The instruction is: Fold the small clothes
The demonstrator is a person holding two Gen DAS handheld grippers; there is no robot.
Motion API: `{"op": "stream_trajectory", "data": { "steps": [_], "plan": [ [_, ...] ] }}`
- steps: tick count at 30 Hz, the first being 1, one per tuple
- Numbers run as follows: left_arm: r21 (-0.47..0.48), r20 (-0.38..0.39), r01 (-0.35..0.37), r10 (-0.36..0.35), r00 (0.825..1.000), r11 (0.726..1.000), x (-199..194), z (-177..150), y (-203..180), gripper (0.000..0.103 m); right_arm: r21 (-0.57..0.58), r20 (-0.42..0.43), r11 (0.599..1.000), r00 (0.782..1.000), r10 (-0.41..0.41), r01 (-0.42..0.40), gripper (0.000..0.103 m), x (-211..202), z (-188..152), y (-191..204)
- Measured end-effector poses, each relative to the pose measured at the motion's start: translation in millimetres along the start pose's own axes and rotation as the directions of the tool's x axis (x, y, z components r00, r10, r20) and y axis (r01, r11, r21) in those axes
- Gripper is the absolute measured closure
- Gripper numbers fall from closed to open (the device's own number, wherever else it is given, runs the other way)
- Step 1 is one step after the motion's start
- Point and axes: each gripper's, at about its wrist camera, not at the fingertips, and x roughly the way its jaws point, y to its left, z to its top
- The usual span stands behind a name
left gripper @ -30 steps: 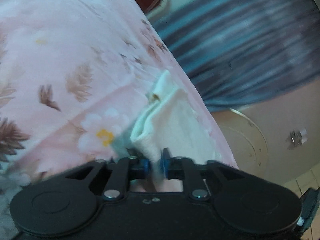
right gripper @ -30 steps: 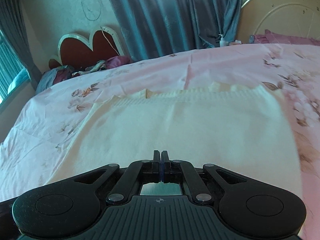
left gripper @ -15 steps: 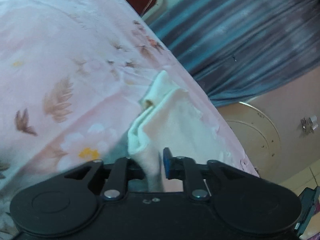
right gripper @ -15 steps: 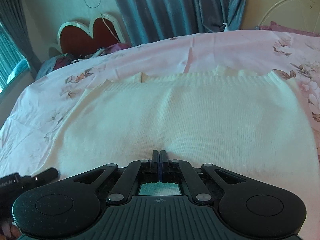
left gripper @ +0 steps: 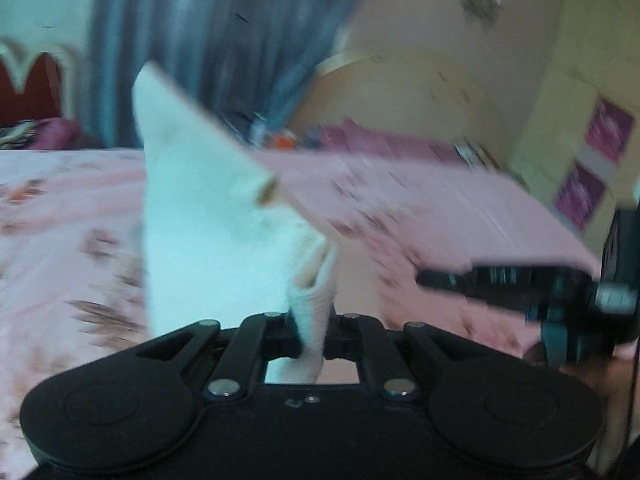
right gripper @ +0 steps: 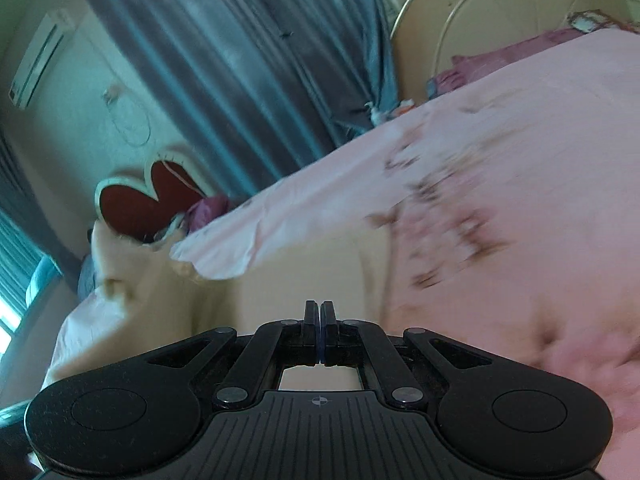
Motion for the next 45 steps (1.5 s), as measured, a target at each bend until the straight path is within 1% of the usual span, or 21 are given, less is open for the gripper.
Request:
{"op": "stream_trajectory", "data": {
  "steps": [1, 2, 3, 4, 5, 7, 9, 13, 18, 20, 22, 26, 29, 31, 32, 33, 36, 39, 41, 44, 45],
  "plan": [
    [0.024, -0.052, 0.027, -0.025, 0.998, 0.999, 11.3, -3.1, -13.2, 0.078, 0.008, -0.018, 1.0, 1.0, 0.0, 0.0, 0.103, -2.0, 4.3, -8.3],
    [0.029, -0.086, 0.057, -0.054, 0.995, 0.998, 16.8, -5.3, -24.3, 0.072, 0.021, -0.031, 1.0, 0.999, -0.014, 0.015, 0.095, -3.1, 9.2, -16.8],
    [0.02, -0.078, 0.084, -0.082, 0.994, 0.996, 13.9, -7.4, -28.1, 0.059, 0.033, -0.035, 0.999, 0.999, -0.026, 0.027, 0.081, -5.9, 11.2, -24.5],
    [0.008, -0.05, 0.132, -0.132, 0.99, 0.991, 5.3, -7.8, -28.8, 0.053, 0.034, -0.019, 0.999, 1.0, -0.022, 0.022, 0.048, -11.0, 12.6, -30.1],
    [-0.002, -0.026, 0.144, -0.145, 0.989, 0.99, -2.1, -6.8, -25.6, 0.054, 0.025, 0.0, 1.0, 1.0, -0.014, 0.014, 0.039, -15.5, 13.3, -32.1],
    [-0.042, 0.001, 0.104, -0.104, 0.995, 0.994, -11.3, -2.2, -6.2, 0.057, 0.022, -0.016, 0.999, 0.999, 0.035, -0.034, 0.039, -17.2, 14.7, -31.8],
    [-0.105, 0.044, 0.037, -0.032, 0.999, 0.994, -13.7, 1.9, 28.7, 0.059, 0.022, -0.056, 0.995, 0.993, 0.102, -0.101, 0.055, -9.6, 15.0, -26.3],
    [-0.233, 0.037, -0.057, 0.068, 0.997, 0.971, -1.3, 5.6, 90.6, 0.063, 0.007, -0.143, 0.983, 0.973, 0.18, -0.181, 0.056, 22.7, 9.6, -3.3],
    [-0.335, -0.043, -0.044, 0.032, 0.999, 0.941, 28.0, -1.1, 127.4, 0.072, 0.049, -0.215, 0.984, 0.96, 0.18, -0.174, 0.056, 64.7, -1.9, 8.2],
    [-0.344, -0.094, -0.081, 0.052, 0.994, 0.935, 36.9, -5.6, 135.0, 0.071, 0.068, -0.232, 0.983, 0.956, 0.179, -0.168, 0.056, 75.5, -1.5, 7.4],
    [-0.361, -0.106, -0.068, 0.031, 0.994, 0.93, 40.8, -13.7, 138.7, 0.071, 0.072, -0.242, 0.982, 0.953, 0.185, -0.172, 0.056, 82.0, -2.0, 10.6],
    [-0.353, -0.102, -0.029, -0.007, 0.995, 0.935, 43.2, -14.5, 140.5, 0.071, 0.066, -0.267, 0.983, 0.947, 0.18, -0.169, 0.055, 96.0, 0.0, 16.8],
    [-0.347, -0.023, -0.003, -0.005, 1.0, 0.938, 38.4, -8.0, 150.3, 0.071, 0.05, -0.276, 0.984, 0.945, 0.178, -0.171, 0.056, 104.6, -1.0, 22.2],
    [-0.345, 0.003, 0.005, -0.004, 1.0, 0.938, 41.9, -4.2, 157.3, 0.076, 0.014, -0.276, 0.987, 0.948, 0.158, -0.16, 0.057, 108.2, -1.4, 27.2],
    [-0.341, 0.005, 0.024, -0.024, 1.0, 0.94, 45.8, 0.2, 158.9, 0.076, -0.01, -0.284, 0.988, 0.948, 0.143, -0.153, 0.078, 109.0, -2.0, 30.5],
    [-0.328, -0.003, 0.029, -0.032, 0.999, 0.944, 51.0, 4.2, 159.0, 0.076, -0.028, -0.288, 0.989, 0.948, 0.133, -0.147, 0.088, 109.3, -2.6, 33.3],
    [-0.298, -0.015, 0.069, -0.077, 0.997, 0.952, 61.0, 13.0, 156.7, 0.084, -0.117, -0.263, 0.986, 0.961, 0.083, -0.117, 0.091, 103.4, -6.9, 49.7],
    [-0.22, 0.036, 0.118, -0.113, 0.993, 0.968, 50.7, 23.3, 138.5, 0.084, -0.199, -0.185, 0.974, 0.98, 0.069, -0.106, 0.092, 70.4, -1.7, 66.2],
    [-0.171, 0.015, 0.139, -0.139, 0.99, 0.975, 54.4, 25.8, 123.4, 0.083, -0.226, -0.153, 0.971, 0.987, 0.039, -0.073, 0.092, 50.6, -4.2, 65.4],
    [-0.1, -0.102, 0.128, -0.138, 0.985, 0.987, 80.1, 17.4, 104.2, 0.083, -0.218, -0.21, 0.975, 0.975, -0.077, 0.031, 0.092, 63.2, -22.8, 36.9],
    [-0.082, -0.098, 0.115, -0.123, 0.988, 0.99, 82.3, 14.4, 99.4, 0.083, -0.16, -0.224, 0.987, 0.973, -0.05, 0.014, 0.092, 65.0, -25.7, 25.0]
  ]
}}
